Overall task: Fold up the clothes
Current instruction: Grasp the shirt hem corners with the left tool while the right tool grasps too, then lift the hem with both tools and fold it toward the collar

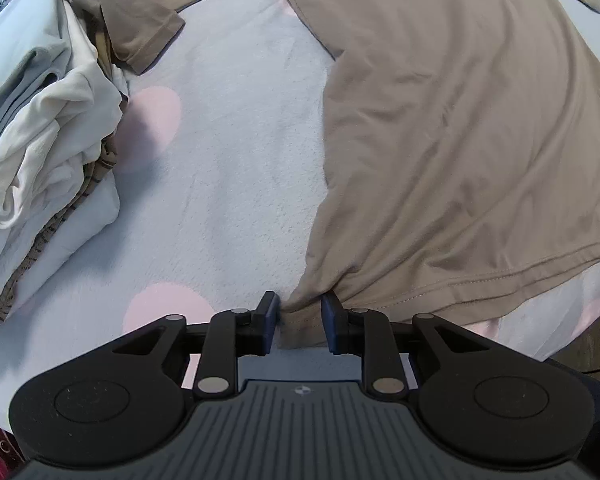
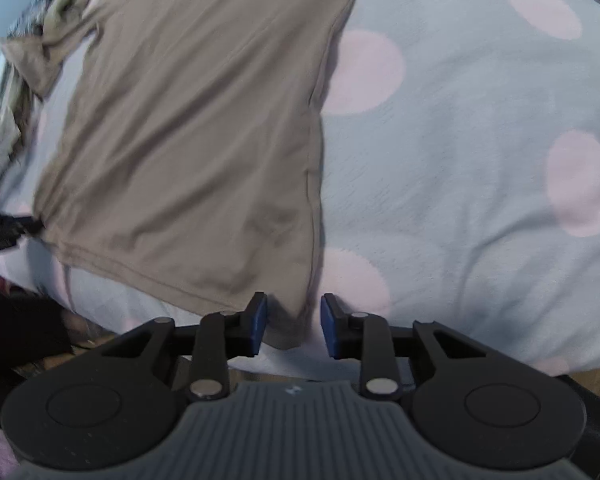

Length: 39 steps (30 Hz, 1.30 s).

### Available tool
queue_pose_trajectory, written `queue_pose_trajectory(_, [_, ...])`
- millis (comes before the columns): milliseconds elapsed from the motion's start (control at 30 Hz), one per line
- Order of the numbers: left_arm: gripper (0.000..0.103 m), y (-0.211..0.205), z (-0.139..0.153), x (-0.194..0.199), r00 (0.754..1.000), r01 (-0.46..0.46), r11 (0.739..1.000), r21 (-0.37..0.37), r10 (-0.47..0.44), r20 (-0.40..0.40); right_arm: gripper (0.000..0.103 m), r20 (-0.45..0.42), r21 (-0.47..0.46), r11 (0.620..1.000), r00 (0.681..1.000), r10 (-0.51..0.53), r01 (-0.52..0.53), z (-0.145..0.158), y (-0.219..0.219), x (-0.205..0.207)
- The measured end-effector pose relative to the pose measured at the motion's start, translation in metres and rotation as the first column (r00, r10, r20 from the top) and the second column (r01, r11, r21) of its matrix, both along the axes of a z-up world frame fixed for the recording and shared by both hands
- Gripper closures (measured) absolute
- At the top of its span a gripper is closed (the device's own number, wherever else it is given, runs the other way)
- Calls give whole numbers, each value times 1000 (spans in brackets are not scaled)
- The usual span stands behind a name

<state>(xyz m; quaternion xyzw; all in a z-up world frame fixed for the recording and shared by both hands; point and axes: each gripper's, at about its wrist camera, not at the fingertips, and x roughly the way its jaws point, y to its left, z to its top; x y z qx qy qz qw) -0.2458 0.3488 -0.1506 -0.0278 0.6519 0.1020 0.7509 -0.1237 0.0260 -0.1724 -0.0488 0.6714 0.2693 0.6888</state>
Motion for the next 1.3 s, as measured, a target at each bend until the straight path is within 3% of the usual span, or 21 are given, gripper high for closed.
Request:
queue_pose_trajectory(100, [99,-4,3,-2,1000,3,1000,-17,-3,13,98,-1,4,1000,1000,1,-1,2,1,0])
queue_pose_trajectory(267, [101,-11,20,-7,1000,20,997,-70,-18,23,98,-9,51,997,999,-51,52,27,-13,8])
queue_pose_trajectory(500, [101,-10,74,-16,992,-26,974,-225,52,112,99,61,85,992,994,-95,90,94,-39,18])
queue_pose_trajectory(800, [101,-19,97,-29,993,-3,931,-365,45,105,99,181,-38,999,984,-5,12,149,-64,4])
queue_pose_trajectory(1000, [101,-40,97,-47,999,25,933,-359,-14,33,99,133,-122,989,986,97,-81,142,-74,-20])
queue_pose_trajectory(1167, [102,-57,79,-52,996,56,947,-317,-77,-52,99,72,-222,961,980,187,-167,111,-65,-43])
queue_pose_trajectory(1300, [102,-66,56,-49,986,72,960,-270,-109,-123,99,38,-257,949,979,199,-183,84,-60,-47])
